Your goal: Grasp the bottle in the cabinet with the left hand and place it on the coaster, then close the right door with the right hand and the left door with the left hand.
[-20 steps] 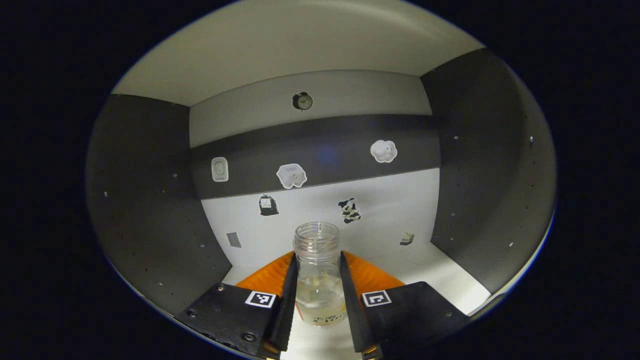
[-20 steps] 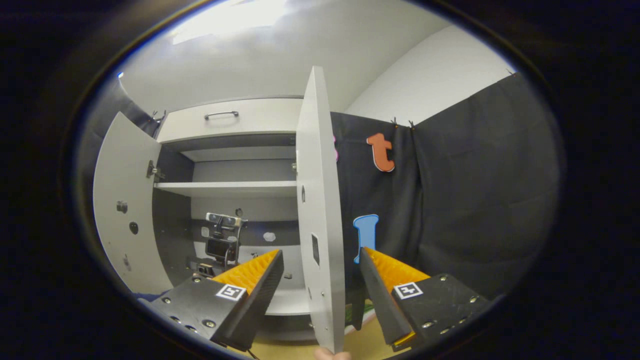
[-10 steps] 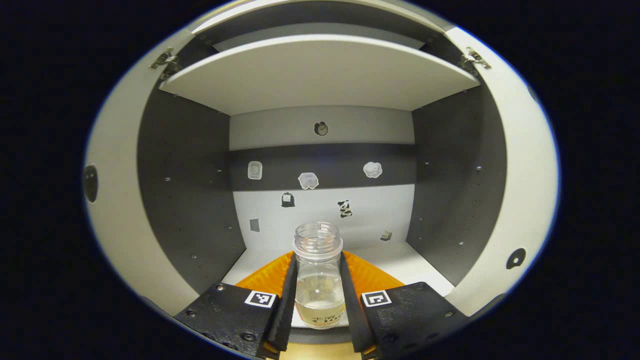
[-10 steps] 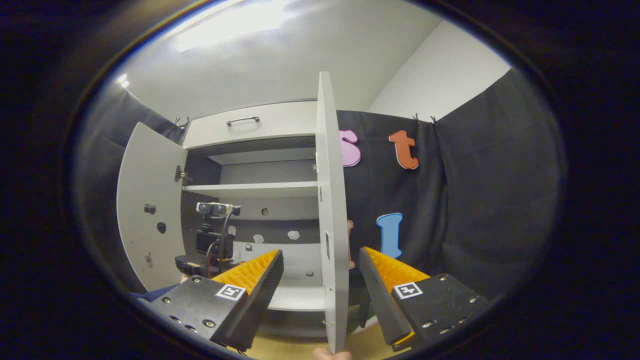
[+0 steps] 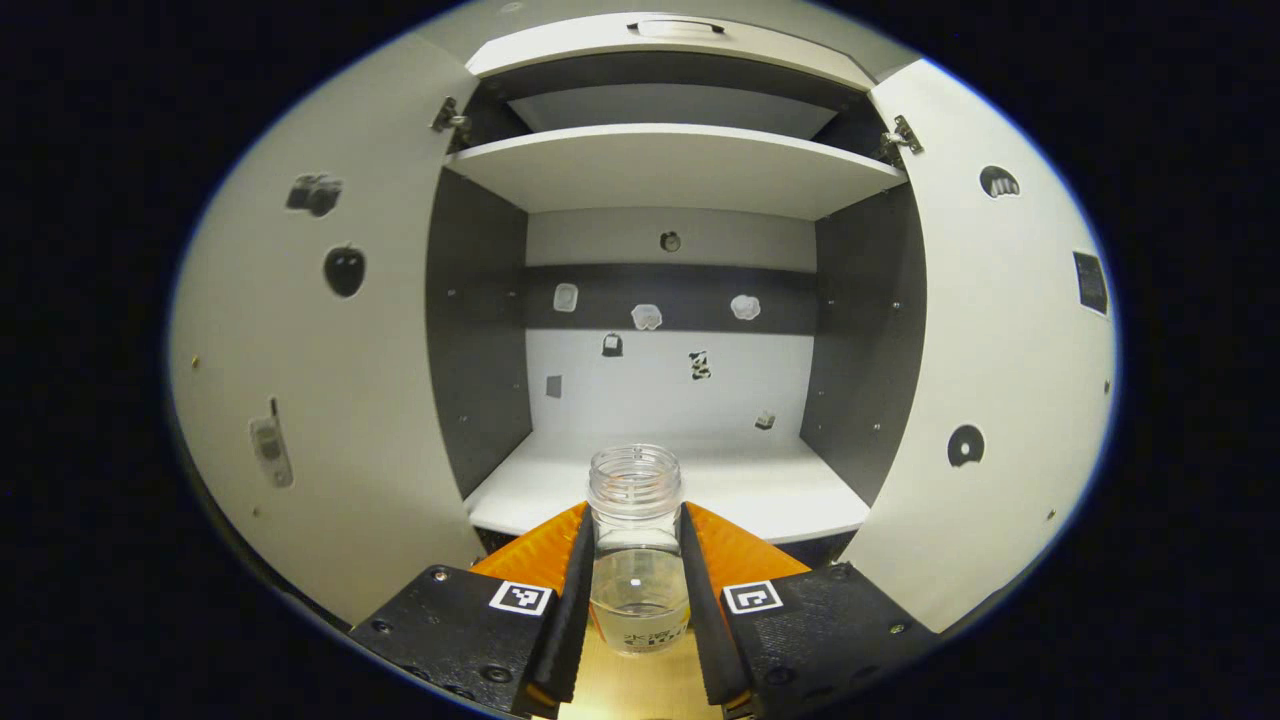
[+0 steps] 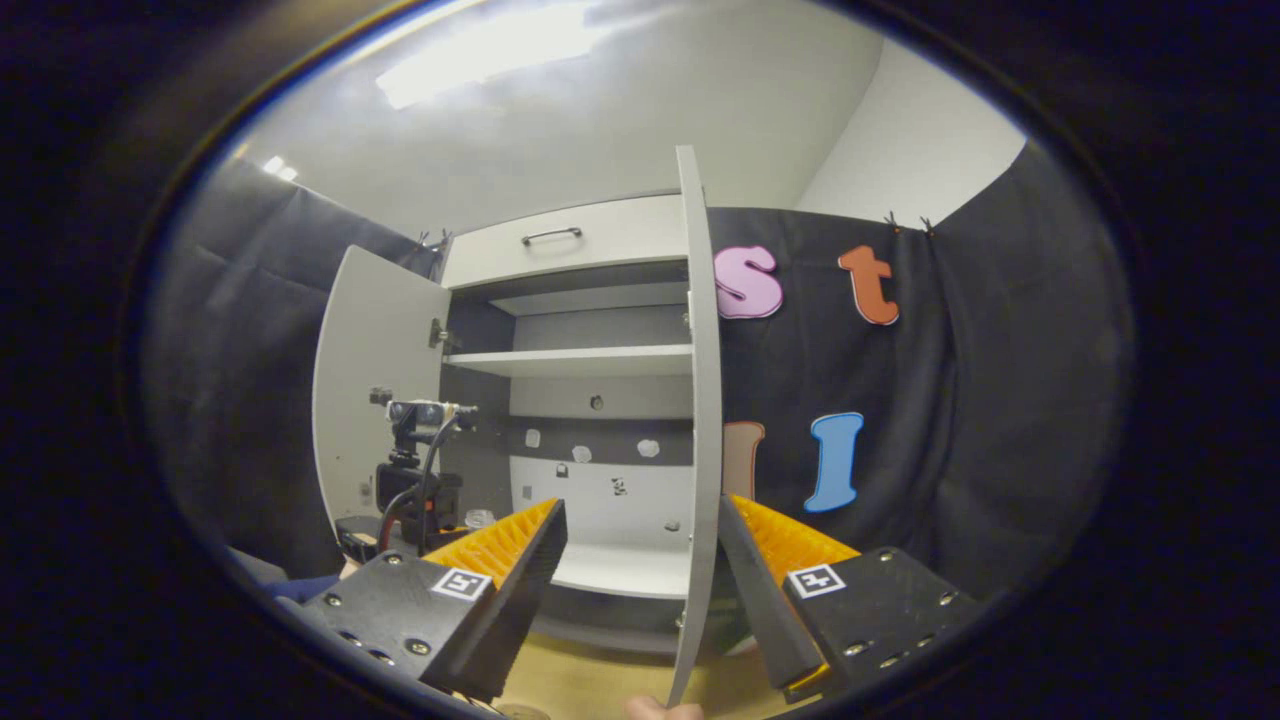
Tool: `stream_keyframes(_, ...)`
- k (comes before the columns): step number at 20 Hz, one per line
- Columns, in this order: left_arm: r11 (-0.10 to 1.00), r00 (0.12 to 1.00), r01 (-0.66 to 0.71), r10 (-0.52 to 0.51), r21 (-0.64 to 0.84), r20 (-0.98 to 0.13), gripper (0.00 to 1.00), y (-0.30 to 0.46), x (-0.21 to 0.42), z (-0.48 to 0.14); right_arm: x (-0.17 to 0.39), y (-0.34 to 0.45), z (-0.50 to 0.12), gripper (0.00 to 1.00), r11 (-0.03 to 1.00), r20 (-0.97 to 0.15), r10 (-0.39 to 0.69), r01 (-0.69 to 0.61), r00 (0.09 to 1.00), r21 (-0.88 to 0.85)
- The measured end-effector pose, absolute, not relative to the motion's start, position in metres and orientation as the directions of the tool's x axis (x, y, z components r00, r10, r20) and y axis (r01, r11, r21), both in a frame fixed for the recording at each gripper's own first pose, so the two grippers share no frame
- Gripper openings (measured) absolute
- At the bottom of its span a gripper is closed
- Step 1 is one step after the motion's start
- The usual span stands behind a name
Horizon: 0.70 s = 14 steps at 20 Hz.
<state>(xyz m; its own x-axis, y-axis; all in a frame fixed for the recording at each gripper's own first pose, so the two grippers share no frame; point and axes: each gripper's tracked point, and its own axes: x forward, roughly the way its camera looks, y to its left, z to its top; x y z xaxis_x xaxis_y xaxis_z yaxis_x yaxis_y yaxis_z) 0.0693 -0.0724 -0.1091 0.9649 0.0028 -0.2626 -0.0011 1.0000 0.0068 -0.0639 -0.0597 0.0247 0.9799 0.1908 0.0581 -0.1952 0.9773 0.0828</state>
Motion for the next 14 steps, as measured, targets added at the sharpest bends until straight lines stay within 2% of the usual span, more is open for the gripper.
stream_keyframes(6, 0.999, 0.944, -0.038, 0.030, -0.019, -0.329, 0.46, -0.055, 0.021, -0.160, -0.067, -0.052, 0.028, 0.92, 0.970, 0.059, 0.225, -0.229, 0.973, 0.081)
stream_keyframes(7, 0.999, 0.941, -0.036, 0.025, -0.027, -0.337, 0.48, -0.052, 0.016, -0.168, -0.066, -0.050, 0.030, 0.92, 0.970, 0.068, 0.224, -0.229, 0.972, 0.081)
stream_keyframes(9, 0.999, 0.937, -0.020, 0.003, -0.045, -0.348, 0.46, -0.051, 0.007, -0.184, -0.062, -0.046, 0.034, 0.92, 0.971, 0.085, 0.217, -0.223, 0.973, 0.083)
stream_keyframes(14, 0.992, 0.918, 0.065, -0.103, -0.110, -0.384, 0.48, -0.056, -0.022, -0.237, -0.058, -0.032, 0.040, 0.93, 0.971, 0.100, 0.211, -0.220, 0.972, 0.095)
